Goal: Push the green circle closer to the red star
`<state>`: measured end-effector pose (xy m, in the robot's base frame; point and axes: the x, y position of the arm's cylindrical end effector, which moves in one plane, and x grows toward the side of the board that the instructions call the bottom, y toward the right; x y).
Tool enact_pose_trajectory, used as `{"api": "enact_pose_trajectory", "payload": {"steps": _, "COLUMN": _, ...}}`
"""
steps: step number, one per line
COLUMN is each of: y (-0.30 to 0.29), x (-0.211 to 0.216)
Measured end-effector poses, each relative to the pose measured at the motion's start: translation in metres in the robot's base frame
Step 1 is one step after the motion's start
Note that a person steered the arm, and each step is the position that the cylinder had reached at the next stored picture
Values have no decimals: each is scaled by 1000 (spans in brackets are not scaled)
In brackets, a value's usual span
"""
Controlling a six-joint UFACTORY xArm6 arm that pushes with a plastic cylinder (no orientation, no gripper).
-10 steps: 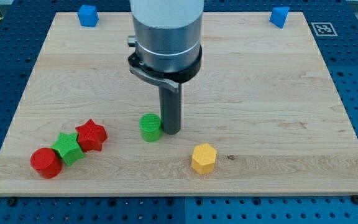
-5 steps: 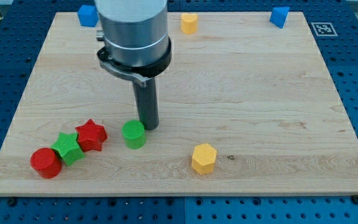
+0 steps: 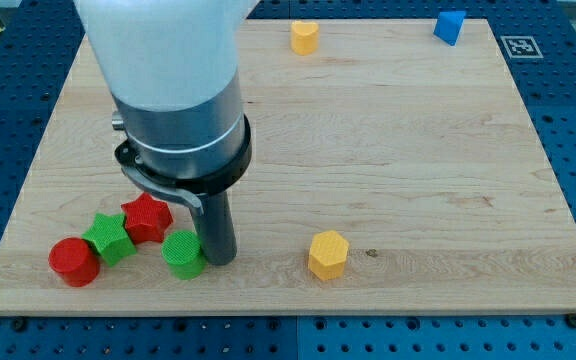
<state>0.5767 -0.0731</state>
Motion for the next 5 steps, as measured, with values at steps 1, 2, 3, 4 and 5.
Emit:
{"api": "enact_pose_trajectory", "payload": {"steps": 1, "y": 5, "x": 18}}
{"api": "enact_pose_trajectory", "payload": {"steps": 2, "y": 7, "x": 19}}
{"api": "enact_pose_trajectory", "payload": {"steps": 3, "y": 7, "x": 18}}
{"api": "enact_pose_trajectory", "payload": {"steps": 4, "y": 4, "x": 17}}
{"api": "enact_pose_trajectory", "payload": {"steps": 5, "y": -5, "x": 17}}
